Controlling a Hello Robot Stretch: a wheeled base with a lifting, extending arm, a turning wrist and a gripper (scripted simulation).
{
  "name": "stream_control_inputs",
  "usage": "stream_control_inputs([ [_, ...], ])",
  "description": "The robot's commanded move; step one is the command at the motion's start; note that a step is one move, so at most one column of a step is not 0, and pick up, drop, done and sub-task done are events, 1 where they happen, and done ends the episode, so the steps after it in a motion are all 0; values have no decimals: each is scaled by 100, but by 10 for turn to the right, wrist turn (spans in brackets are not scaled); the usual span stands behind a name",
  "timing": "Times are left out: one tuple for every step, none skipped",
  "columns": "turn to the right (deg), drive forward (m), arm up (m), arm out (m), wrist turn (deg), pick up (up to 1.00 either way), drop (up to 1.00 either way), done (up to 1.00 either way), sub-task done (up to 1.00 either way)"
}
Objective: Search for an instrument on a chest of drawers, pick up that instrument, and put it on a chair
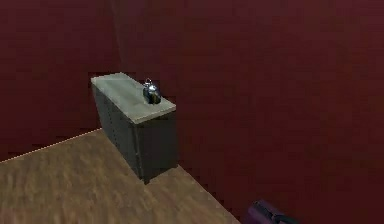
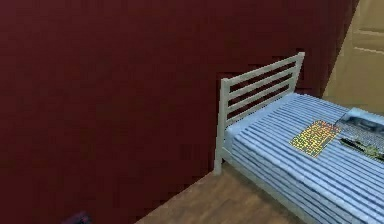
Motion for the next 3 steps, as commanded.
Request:
stream_control_inputs([
  [0, 5, 0, 0, 0, 0, 0, 0, 0],
  [-180, 0, 0, 0, 0, 0, 0, 0, 0],
  [0, 50, 0, 0, 0, 0, 0, 0, 0],
])
